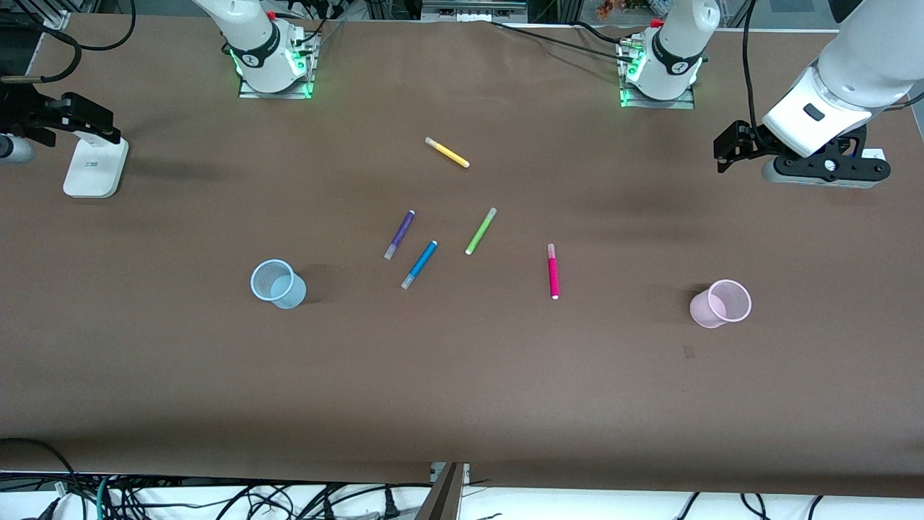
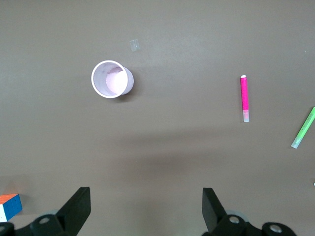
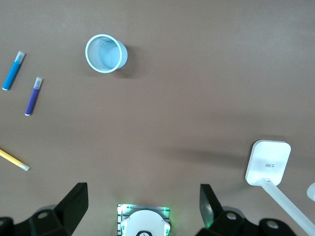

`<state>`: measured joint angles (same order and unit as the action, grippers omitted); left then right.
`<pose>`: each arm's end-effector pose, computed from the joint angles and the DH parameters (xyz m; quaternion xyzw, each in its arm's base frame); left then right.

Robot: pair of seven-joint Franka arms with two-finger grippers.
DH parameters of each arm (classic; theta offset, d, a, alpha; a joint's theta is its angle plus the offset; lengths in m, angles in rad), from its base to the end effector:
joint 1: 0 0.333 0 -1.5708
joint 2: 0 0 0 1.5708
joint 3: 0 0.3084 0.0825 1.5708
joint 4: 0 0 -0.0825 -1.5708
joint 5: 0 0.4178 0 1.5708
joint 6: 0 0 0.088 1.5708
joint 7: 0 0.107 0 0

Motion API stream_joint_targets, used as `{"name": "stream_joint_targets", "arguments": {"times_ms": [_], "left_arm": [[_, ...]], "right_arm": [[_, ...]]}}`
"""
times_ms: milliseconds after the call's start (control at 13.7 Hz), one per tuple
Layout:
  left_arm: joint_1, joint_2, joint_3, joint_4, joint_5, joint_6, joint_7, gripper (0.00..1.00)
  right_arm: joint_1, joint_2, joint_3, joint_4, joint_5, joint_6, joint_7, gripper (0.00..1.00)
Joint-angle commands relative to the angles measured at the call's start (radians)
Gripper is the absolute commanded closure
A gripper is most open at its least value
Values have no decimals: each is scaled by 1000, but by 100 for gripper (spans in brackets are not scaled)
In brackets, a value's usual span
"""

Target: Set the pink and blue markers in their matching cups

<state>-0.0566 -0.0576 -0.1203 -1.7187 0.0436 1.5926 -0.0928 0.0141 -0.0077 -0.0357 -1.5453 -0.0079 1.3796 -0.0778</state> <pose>0.5604 -0.0971 0.5772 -0.9982 0.0430 0.0307 0.0296 0.5649 -0.0132 0.6188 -0.9965 -0.0276 0.0790 0.0001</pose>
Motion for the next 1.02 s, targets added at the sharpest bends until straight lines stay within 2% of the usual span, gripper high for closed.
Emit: {"name": "stream_joint_targets", "arguments": {"times_ms": [0,657,949], "left_arm": [[1,-5,-1,16,-10,-19,-2,0],[-2,-1,-2,16,-8,-16,-2,0],[-9,45,-1,30,-11,-16,-1,0]], "right_arm": [[-17,11,7,28,-4,-24,-11,0],[4,51,14,17,-14,-77,-8,0],[4,52,8,17,-11,-67,-10,0]]}}
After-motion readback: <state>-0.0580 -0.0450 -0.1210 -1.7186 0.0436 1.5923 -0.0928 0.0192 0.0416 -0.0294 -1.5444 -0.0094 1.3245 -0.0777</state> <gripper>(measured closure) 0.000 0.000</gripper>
